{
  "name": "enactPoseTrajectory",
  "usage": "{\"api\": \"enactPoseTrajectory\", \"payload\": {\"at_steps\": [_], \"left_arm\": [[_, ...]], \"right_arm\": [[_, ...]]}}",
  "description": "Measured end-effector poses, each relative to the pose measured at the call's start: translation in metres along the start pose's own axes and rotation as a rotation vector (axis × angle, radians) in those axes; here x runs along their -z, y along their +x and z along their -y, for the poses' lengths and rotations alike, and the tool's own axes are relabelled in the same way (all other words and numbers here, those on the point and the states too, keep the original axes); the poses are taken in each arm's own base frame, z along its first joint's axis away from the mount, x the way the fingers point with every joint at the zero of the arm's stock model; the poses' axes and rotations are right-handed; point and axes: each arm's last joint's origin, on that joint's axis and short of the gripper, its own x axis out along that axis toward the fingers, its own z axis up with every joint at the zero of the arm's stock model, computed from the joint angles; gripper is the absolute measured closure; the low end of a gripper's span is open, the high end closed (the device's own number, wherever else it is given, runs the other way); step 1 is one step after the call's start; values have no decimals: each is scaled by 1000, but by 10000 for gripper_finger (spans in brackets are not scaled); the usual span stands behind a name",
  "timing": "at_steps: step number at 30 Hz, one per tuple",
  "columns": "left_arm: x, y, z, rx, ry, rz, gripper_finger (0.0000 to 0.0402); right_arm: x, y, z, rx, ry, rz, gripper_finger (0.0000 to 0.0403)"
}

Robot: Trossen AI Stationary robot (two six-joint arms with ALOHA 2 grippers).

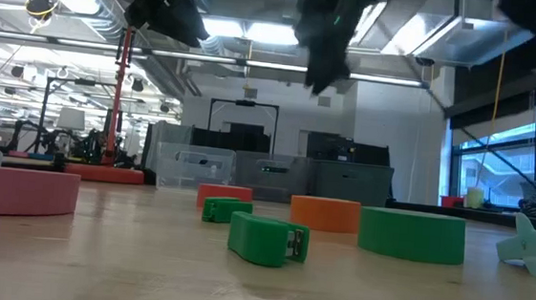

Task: Pick and place Stapler, Stapler remover, tape
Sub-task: Put the red tape into the transparent bin

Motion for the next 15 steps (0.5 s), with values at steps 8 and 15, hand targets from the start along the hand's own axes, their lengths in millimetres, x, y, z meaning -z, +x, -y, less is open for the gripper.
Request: {"api": "enactPoseTrajectory", "payload": {"at_steps": [8,15], "left_arm": [[7,0,1,90,33,-93,222],[11,5,5,124,-37,-143,222]], "right_arm": [[74,-46,-41,216,119,-6,214],[164,-33,-57,220,335,-17,230]]}}
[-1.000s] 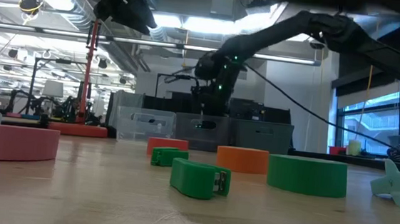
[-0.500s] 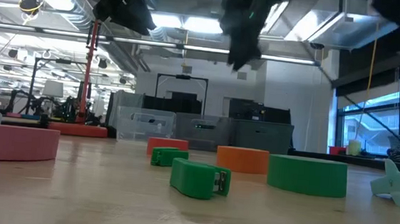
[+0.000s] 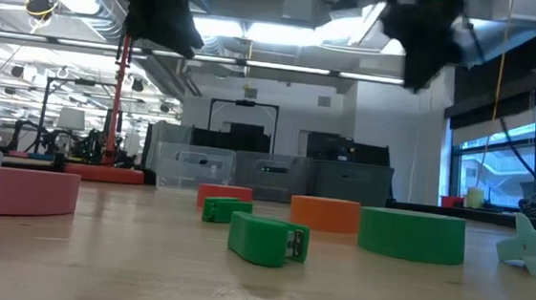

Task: Pick and place Stapler, Stapler remover, tape
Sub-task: Put the red tape into the transparent bin

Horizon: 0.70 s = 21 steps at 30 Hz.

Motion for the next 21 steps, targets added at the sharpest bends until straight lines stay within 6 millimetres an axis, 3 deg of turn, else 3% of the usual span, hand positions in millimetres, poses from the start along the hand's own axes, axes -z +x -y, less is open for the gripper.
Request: {"api": "enactPoseTrajectory", "payload": {"at_steps": [4,9,21], "left_arm": [[7,21,7,75,-30,-120,222],[21,61,19,113,-21,-270,222],[56,137,41,172,-91,-415,222]], "right_arm": [[34,13,4,-75,115,22,230],[55,21,5,-157,195,61,229],[58,21,3,-180,200,93,228]]}}
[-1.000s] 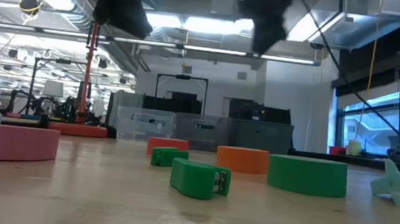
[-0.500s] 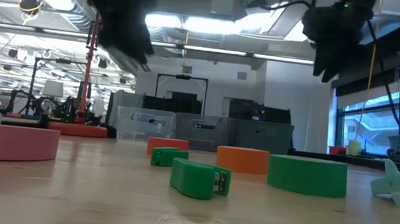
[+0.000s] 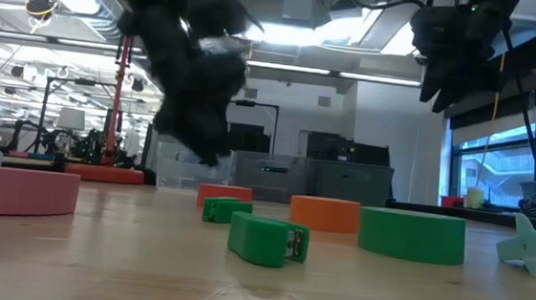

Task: Pick and place Stapler, Stapler remover, tape
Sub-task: Put the red tape into the transparent bin

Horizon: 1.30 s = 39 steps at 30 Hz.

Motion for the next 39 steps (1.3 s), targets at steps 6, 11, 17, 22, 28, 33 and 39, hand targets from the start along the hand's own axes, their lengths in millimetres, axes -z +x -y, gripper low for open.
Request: {"api": "enactPoseTrajectory", "payload": {"at_steps": [6,11,17,22,28,33,39], "left_arm": [[13,30,2,-6,-9,-83,222],[18,48,6,-34,13,-66,224],[20,50,10,-48,38,-35,318],[18,39,13,4,31,-43,367],[-6,-3,25,63,92,40,367],[-33,-62,28,-21,227,205,367],[-64,-119,-12,-256,287,369,367]], "right_arm": [[0,0,0,-2,-24,3,228],[0,0,0,-3,-25,5,228],[-1,0,0,0,-25,9,228],[-1,0,0,18,-25,25,228],[-1,0,0,18,-25,26,228],[-2,0,0,11,-23,32,228],[-5,0,-3,-20,-17,63,228]]}}
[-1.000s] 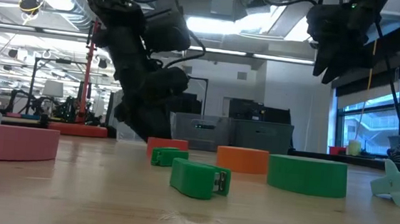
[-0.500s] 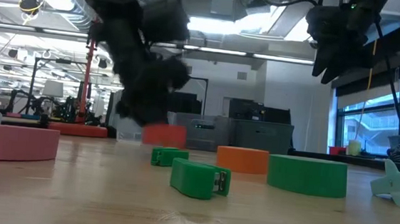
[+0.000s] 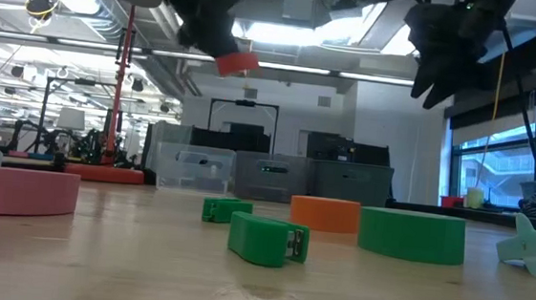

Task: Pick and place Stapler, Stapler remover, tape
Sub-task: Put the red tape into the transparent bin

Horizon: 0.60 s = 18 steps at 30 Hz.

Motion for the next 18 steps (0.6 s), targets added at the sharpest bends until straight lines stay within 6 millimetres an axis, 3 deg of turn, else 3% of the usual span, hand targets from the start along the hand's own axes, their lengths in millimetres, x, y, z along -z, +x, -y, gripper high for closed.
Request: {"api": "enactPoseTrajectory", "payload": {"at_steps": [6,10,14,18], "left_arm": [[1,6,-75,-115,-58,-51,367],[9,18,-114,-110,-100,-102,367],[21,36,-138,-87,-150,-161,367],[34,62,-147,-34,-179,-233,367]], "right_arm": [[-3,0,-3,-27,3,25,228],[-3,0,-2,-27,2,25,228],[-3,0,-3,-34,-22,34,228],[-5,0,-4,-45,-42,48,228]]}}
